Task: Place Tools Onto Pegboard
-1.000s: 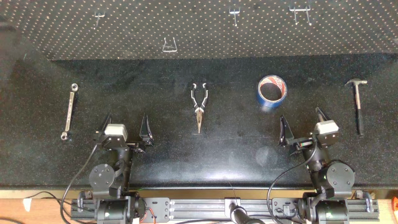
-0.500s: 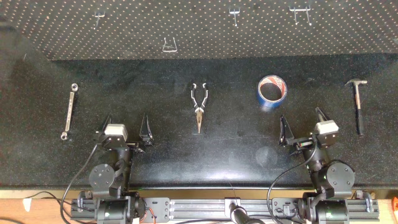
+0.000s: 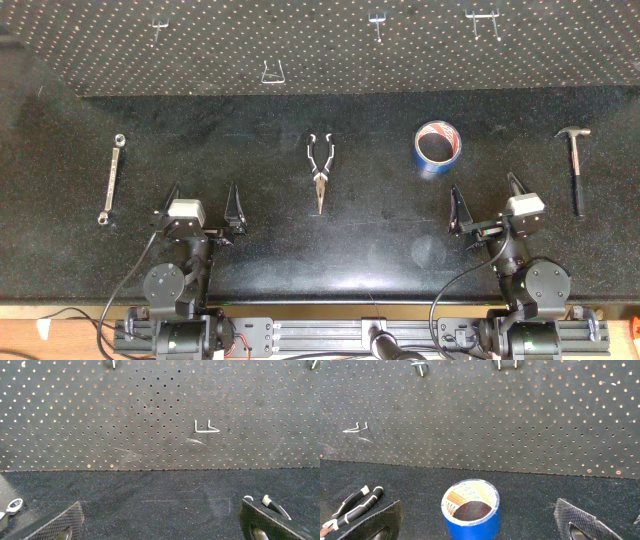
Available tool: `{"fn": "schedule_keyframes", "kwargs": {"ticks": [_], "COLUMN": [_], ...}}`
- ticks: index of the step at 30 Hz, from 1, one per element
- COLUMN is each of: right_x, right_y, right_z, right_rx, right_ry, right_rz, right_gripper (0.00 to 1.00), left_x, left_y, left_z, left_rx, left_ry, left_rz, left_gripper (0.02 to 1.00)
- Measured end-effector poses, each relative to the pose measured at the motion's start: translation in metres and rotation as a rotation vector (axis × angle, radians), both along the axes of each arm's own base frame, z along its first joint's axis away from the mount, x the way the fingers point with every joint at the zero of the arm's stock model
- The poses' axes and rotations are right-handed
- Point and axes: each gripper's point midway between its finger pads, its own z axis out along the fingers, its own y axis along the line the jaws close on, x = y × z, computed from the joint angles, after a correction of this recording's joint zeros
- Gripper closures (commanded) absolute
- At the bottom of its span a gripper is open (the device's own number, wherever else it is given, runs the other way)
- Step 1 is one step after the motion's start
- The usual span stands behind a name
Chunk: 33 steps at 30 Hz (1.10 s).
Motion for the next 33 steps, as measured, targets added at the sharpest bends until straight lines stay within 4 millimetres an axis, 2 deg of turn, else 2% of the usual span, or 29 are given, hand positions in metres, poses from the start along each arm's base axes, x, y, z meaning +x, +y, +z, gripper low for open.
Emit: {"fn": "schedule_keyframes", "kwargs": {"ticks": [27,30,31,32,33], "right_x": [0.0,0.0,0.0,0.0,0.0], "right_y": [0.0,0.0,-0.0001,-0.0001,-0.0002], "right_z": [0.0,0.0001,0.0,0.0,0.0003], "right_rx": [0.0,0.0,0.0,0.0,0.0], "right_ry": [0.0,0.0,0.0,0.0,-0.001], "right_rz": [0.0,0.0,0.0,0.0,-0.001], "right_gripper": [0.016,0.014,0.014,0.012,0.014], "left_x": [0.0,0.0,-0.0004,-0.002,-0.0029], "left_y": [-0.0001,-0.0015,-0.0015,0.0013,0.0058], "left_z": [0.0,-0.0002,-0.0013,-0.006,-0.0011], "left_rx": [0.0,0.095,0.126,0.153,0.16], "left_ry": [0.0,-0.003,0.011,0.099,0.156], "left_rz": [-0.001,-0.016,-0.018,-0.016,-0.004], "left_gripper": [0.023,0.025,0.025,0.025,0.025]}}
